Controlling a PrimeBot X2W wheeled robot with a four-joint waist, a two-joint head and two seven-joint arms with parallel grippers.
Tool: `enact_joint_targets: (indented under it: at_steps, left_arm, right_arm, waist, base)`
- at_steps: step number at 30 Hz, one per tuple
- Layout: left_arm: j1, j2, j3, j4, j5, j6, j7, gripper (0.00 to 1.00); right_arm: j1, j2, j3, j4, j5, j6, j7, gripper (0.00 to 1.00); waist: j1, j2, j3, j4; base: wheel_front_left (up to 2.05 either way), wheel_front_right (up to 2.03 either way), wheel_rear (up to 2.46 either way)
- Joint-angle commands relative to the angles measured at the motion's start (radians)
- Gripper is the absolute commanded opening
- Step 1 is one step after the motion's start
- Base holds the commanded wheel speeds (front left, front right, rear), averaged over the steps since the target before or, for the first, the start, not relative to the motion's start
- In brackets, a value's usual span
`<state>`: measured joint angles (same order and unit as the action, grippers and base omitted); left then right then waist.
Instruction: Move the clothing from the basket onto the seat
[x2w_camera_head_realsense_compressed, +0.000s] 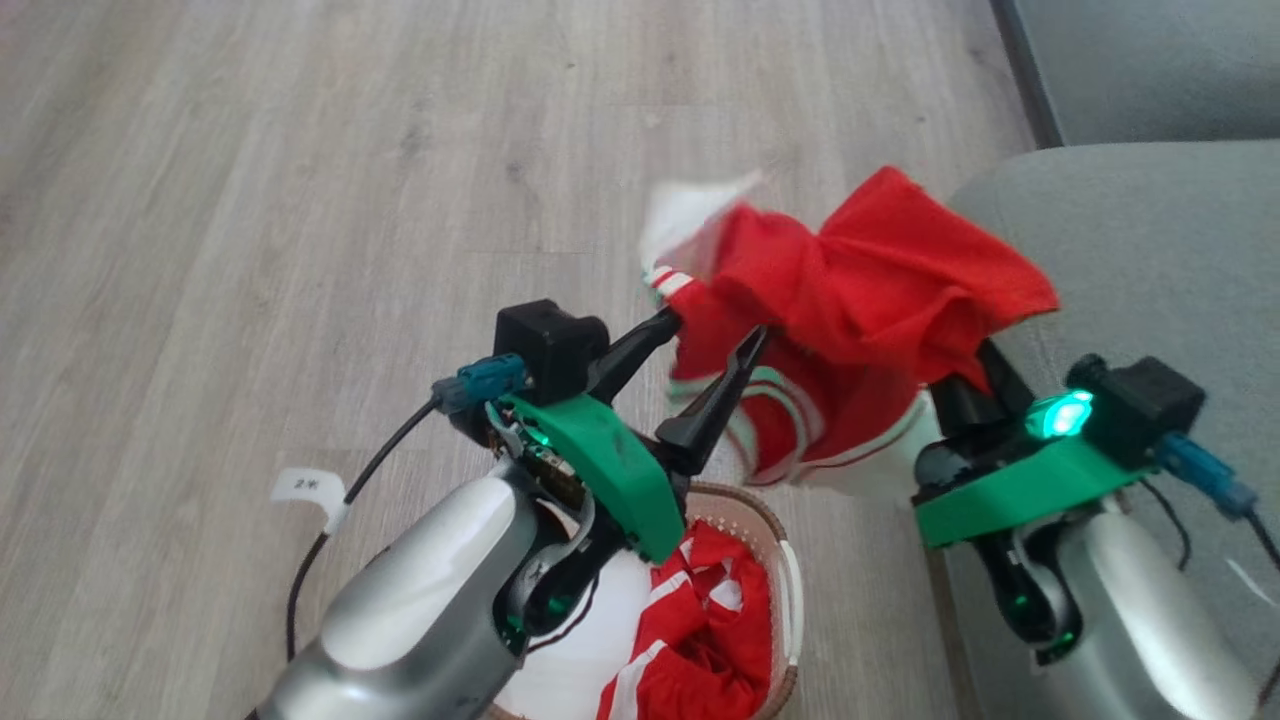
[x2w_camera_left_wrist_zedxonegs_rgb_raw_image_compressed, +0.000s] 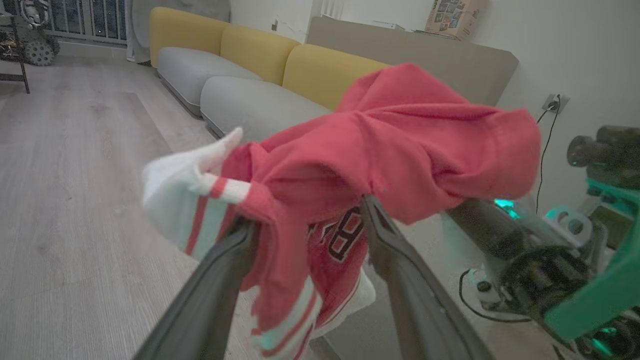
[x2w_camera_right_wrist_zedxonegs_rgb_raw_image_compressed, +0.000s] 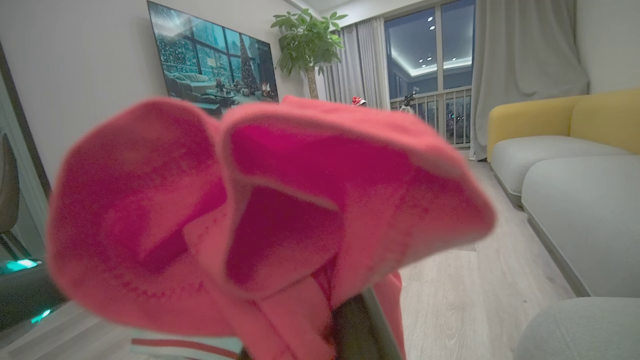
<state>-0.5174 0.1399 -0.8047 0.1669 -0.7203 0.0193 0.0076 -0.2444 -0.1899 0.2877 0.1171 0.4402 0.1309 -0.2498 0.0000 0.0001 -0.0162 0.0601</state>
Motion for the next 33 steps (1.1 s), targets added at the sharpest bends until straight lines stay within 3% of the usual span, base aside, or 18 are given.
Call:
enact_joint_targets:
  at_steps: [1, 19, 33]
  left_arm:
    - [-0.038, 0.018, 0.033, -0.042, -0.005, 0.005, -0.003, 1.0]
    - [-0.026, 0.074, 0.019, -0.079, 0.036, 0.004, -0.037, 1.0]
    - [-0.018, 0.111, 0.014, -0.064, 0.073, 0.014, -0.082, 1.0]
  right_arm:
    - [-0.007, -0.009, -0.003, -0.047, -0.01, 0.0, -0.012, 0.0]
    - [0.046, -0.099, -0.083, -0.202, -0.048, 0.0, -0.012, 0.0]
    - [0.051, -0.104, -0.088, -0.315, -0.052, 0.0, -0.012, 0.0]
  waist:
    - [0.0, -0.0001, 0.001, -0.015]
    - [0.0, -0.0001, 0.028, -0.232]
    - [0.0, -0.0001, 0.055, -0.456]
  base:
    - [0.0, 0.0, 0.0]
    - [0.0, 0.0, 0.0]
    - [0.0, 0.0, 0.0]
